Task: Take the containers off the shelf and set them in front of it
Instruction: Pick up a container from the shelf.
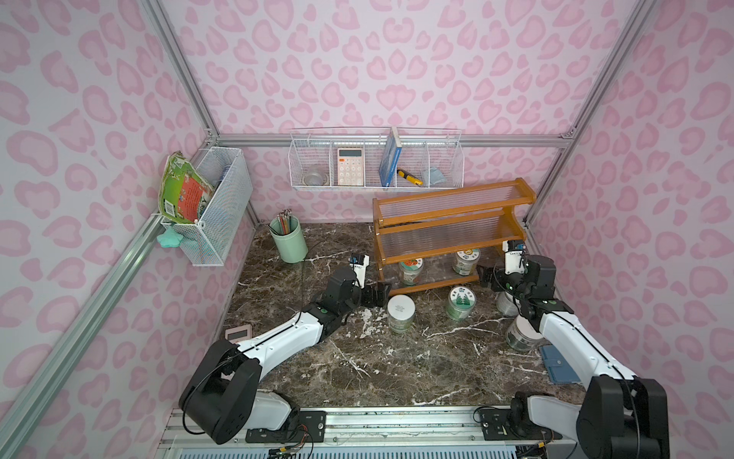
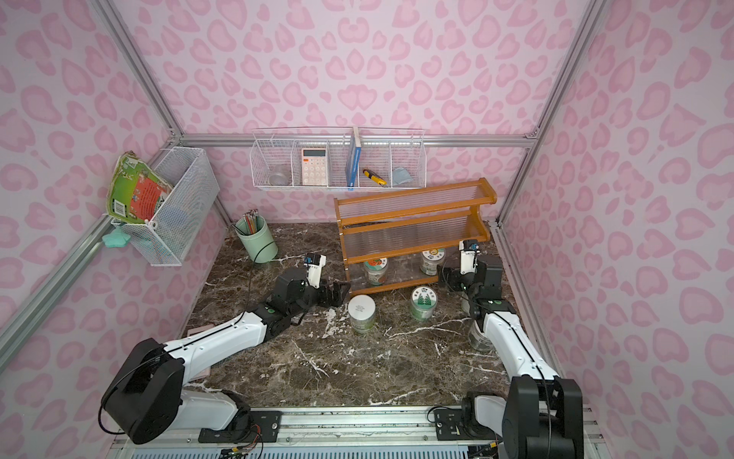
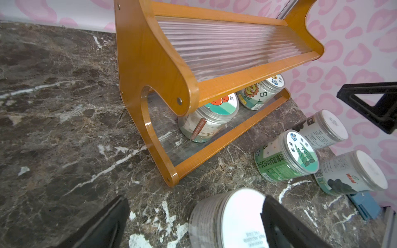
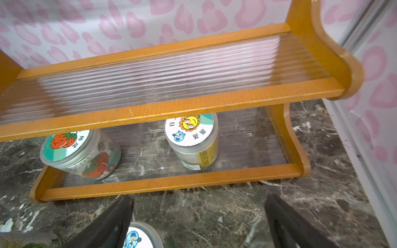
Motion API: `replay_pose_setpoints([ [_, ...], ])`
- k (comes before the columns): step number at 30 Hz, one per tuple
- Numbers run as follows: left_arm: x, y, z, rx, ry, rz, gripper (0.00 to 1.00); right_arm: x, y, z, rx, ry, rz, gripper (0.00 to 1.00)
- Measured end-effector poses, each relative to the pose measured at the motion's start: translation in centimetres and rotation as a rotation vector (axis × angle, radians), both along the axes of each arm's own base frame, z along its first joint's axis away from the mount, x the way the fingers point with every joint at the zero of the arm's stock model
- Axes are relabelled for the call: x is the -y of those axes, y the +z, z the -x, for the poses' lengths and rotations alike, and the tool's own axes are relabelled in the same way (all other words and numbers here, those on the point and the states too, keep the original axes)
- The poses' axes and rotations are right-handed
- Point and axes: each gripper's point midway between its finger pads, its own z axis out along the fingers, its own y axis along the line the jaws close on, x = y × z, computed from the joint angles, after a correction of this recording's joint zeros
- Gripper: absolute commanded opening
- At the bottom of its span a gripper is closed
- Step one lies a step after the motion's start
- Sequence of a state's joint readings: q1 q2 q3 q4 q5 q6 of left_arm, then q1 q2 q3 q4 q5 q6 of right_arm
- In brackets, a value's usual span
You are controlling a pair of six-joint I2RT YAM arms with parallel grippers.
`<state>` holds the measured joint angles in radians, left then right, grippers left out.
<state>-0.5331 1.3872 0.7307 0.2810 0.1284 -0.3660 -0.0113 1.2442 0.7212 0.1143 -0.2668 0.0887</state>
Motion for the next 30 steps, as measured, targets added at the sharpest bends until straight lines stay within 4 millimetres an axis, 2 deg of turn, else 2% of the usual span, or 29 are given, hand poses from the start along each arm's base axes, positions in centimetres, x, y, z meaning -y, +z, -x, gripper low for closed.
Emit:
replay_pose_setpoints([
  [4,0.2,0.0,0.2,-0.014,-0.024,0.022,1.0,-0.8,-1.4,-1.2,-0.031,0.061,-0.01,0.99],
  [12,0.4,-0.3,0.4,-0.034,-0.038,0.042,0.99,-1.3,-3.7,-2.1,-0.042,0.096,0.014,0.99],
  [17,0.5,-0.5,0.5,-0.041,-0.045,0.043,0.99,-1.6,-4.5,-3.7,-0.027,0.103,0.034,0.99],
  [21,0.5,-0.5,0.5,-0.042,-0.046,0.044,0.99,-2.6,-4.9,-5.1,-0.011,0.131,0.053,0.99],
  [30,0.4,-0.6,0.4,-0.045,-0.045,0.042,1.0,-3.1,-5.2,-6.6,0.022,0.13,0.078,0.99],
])
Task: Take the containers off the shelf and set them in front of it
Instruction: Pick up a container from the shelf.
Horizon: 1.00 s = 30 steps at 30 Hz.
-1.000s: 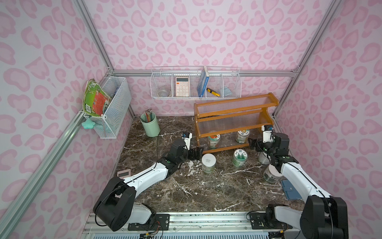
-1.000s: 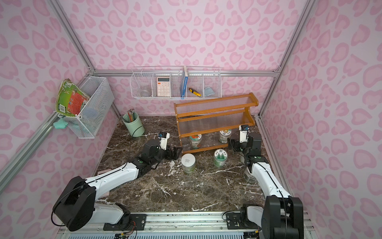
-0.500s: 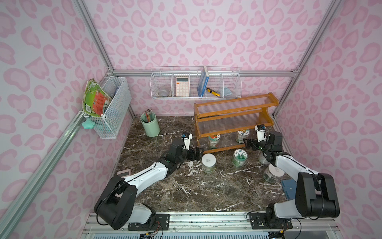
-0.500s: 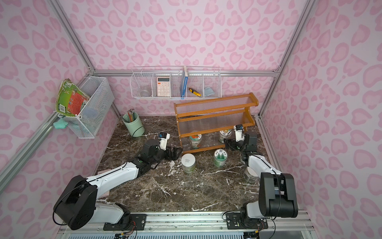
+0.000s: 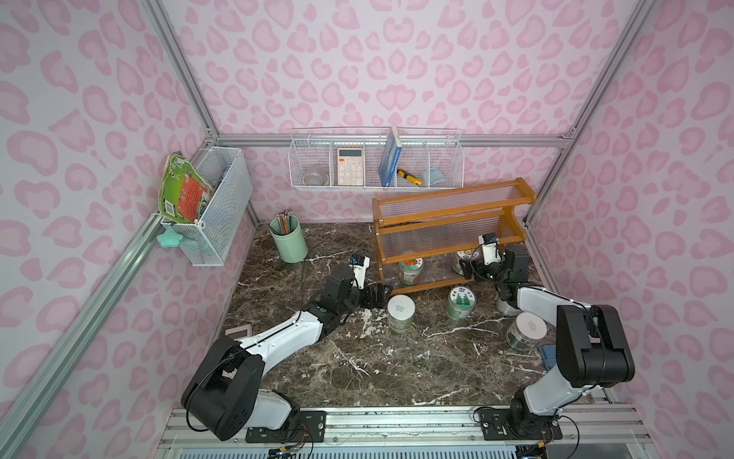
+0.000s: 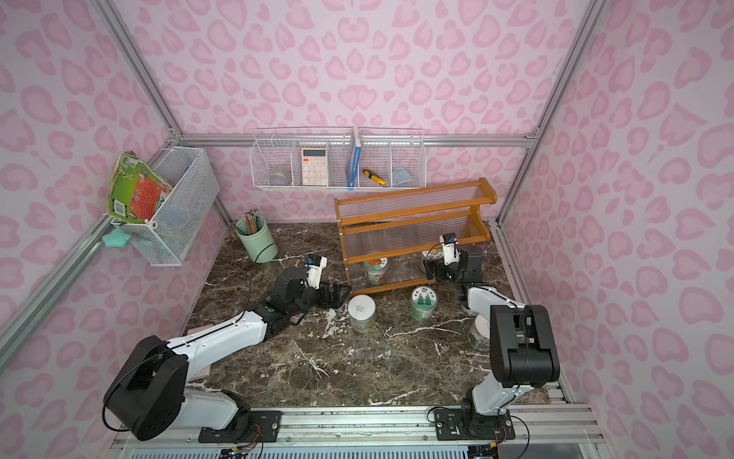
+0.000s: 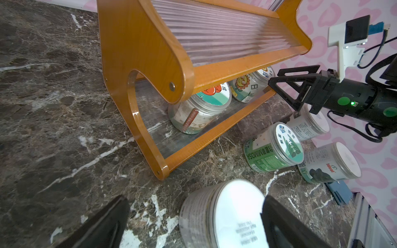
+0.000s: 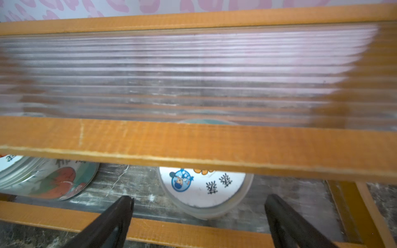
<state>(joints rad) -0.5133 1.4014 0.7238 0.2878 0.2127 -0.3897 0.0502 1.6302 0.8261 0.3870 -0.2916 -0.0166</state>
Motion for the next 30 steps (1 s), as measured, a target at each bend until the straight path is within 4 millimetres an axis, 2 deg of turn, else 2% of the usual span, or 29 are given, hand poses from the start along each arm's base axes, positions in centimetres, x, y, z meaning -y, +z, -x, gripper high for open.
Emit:
replay_pose_setpoints([
  [20,0.0,-0.1,0.0,-0.002,0.0,-0.002,1.0,-1.0,-0.7,-3.1,0.02,0.014,0.005,0.99],
  [30,0.0,-0.1,0.0,-0.002,0.001,-0.002,1.0,-0.7,-1.7,-4.1,0.004,-0.007,0.017,0.99],
])
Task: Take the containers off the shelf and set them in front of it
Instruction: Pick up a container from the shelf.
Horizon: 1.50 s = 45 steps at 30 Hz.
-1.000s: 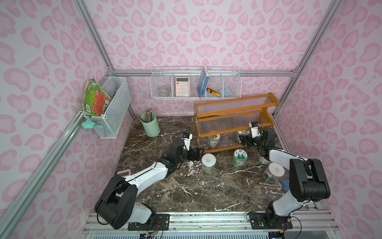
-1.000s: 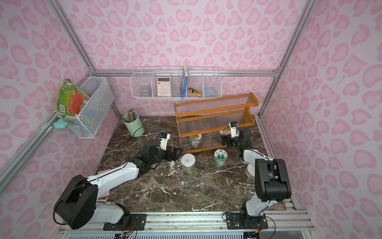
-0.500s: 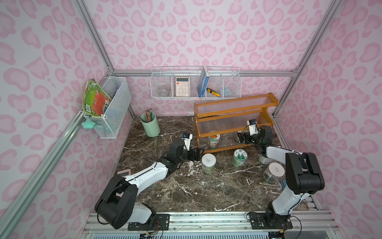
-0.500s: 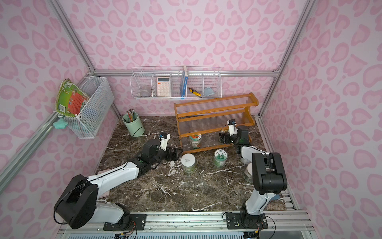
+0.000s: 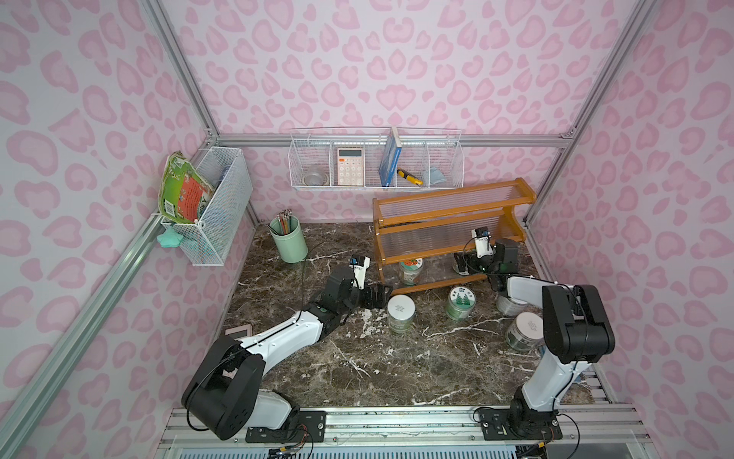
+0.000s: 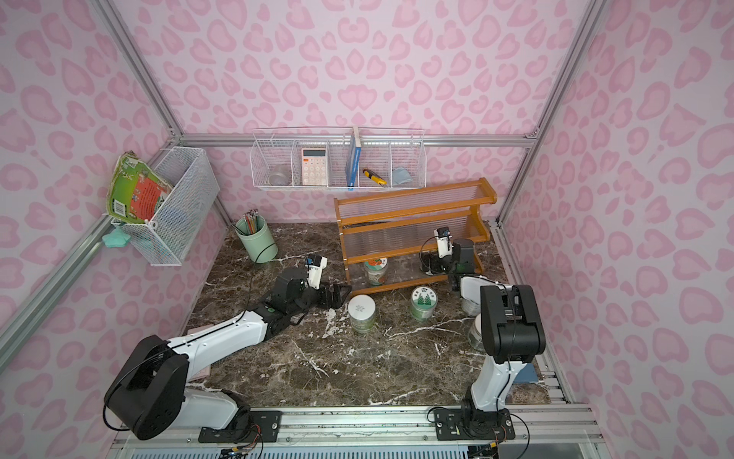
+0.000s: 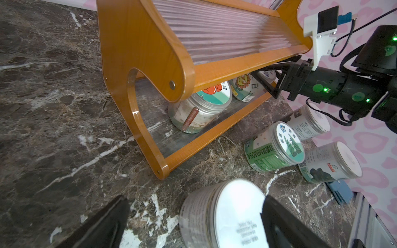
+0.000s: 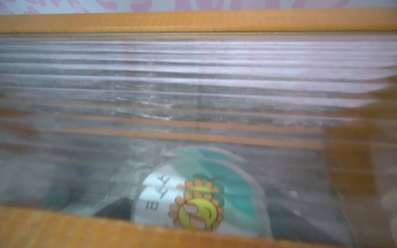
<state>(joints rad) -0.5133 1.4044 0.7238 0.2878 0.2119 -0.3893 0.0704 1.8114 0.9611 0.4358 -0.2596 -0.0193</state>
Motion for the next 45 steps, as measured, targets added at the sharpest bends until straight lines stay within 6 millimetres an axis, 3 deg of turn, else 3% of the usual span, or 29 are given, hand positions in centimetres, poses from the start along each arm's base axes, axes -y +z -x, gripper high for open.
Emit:
replay_pose_setpoints([
  [6,0.0,0.0,0.0,0.0,0.0,0.0,1.0,0.0,-0.4,-0.9,-0.006,-0.004,0.003,0.98],
  [19,-0.1,0.0,-0.1,0.003,0.007,-0.003,0.99,-0.1,-0.9,-1.3,-0.026,0.008,0.004,0.73],
  [34,-0.2,0.2,-0.1,0.007,0.011,-0.002,1.0,0.9,1.0,0.7,-0.012,-0.035,0.016,0.71],
  [45,-0.2,0.2,-0.1,0.008,0.011,-0.001,1.0,2.1,0.2,3.3,-0.055,-0.084,0.019,0.7],
])
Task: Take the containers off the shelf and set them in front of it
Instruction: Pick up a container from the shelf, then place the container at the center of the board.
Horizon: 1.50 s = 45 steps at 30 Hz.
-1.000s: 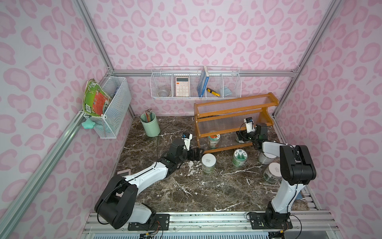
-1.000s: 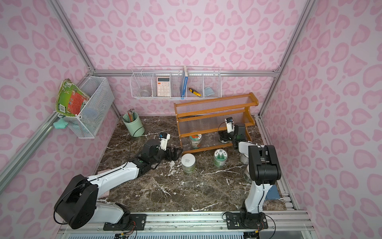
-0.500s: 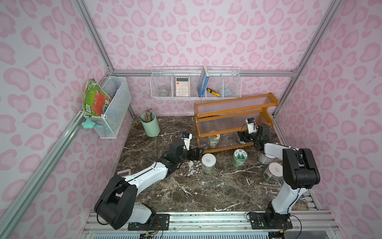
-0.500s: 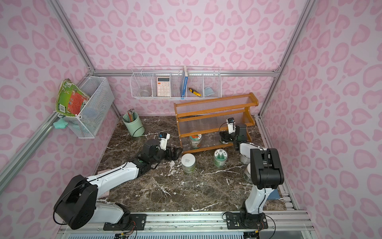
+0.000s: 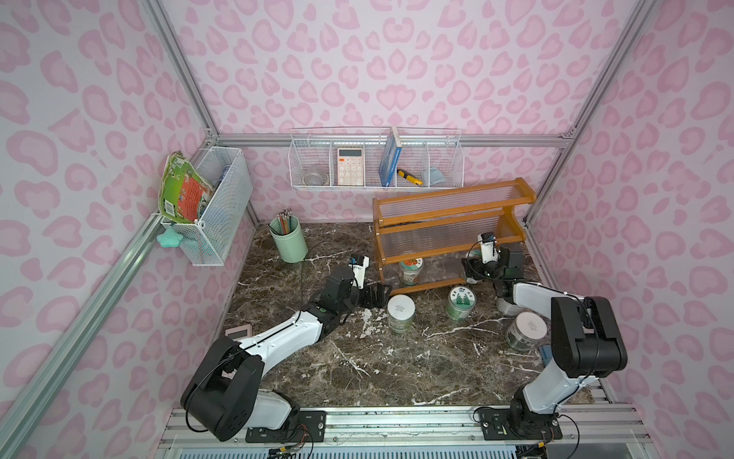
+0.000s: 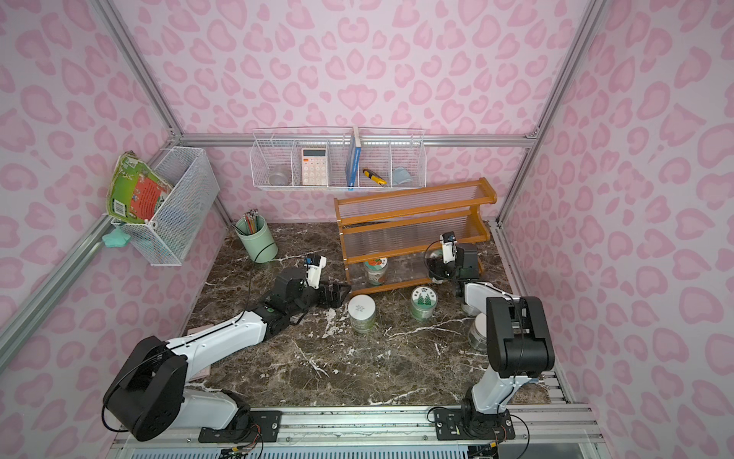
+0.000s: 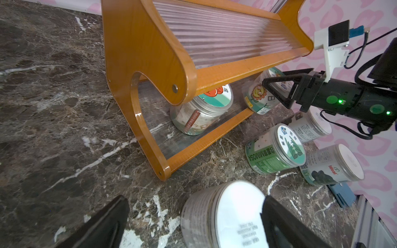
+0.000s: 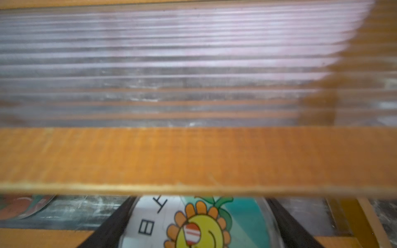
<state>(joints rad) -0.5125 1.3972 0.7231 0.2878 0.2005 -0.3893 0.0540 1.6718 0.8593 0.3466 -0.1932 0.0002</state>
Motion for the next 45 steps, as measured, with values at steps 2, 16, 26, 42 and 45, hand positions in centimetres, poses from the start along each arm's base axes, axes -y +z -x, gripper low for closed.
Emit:
replay_pose_setpoints([
  [2,0.0,0.0,0.0,0.0,-0.001,0.0,0.99,0.4,0.3,0.5,-0.001,-0.015,-0.001,0.7],
  [16,0.3,-0.1,-0.1,-0.008,-0.011,0.002,1.0,2.3,3.2,4.0,0.017,-0.092,-0.002,0.7],
  [26,0.6,0.0,-0.1,-0.012,-0.023,0.008,0.99,2.5,8.4,8.1,0.097,-0.132,-0.022,0.69],
  [42,0.4,-0.1,0.1,-0.033,-0.005,0.009,0.99,-2.6,11.1,16.4,0.122,-0.056,-0.066,0.69],
  [45,0.3,-0.2,0.1,-0.036,0.002,0.002,1.0,-3.6,10.7,18.0,0.101,-0.04,-0.069,0.68],
])
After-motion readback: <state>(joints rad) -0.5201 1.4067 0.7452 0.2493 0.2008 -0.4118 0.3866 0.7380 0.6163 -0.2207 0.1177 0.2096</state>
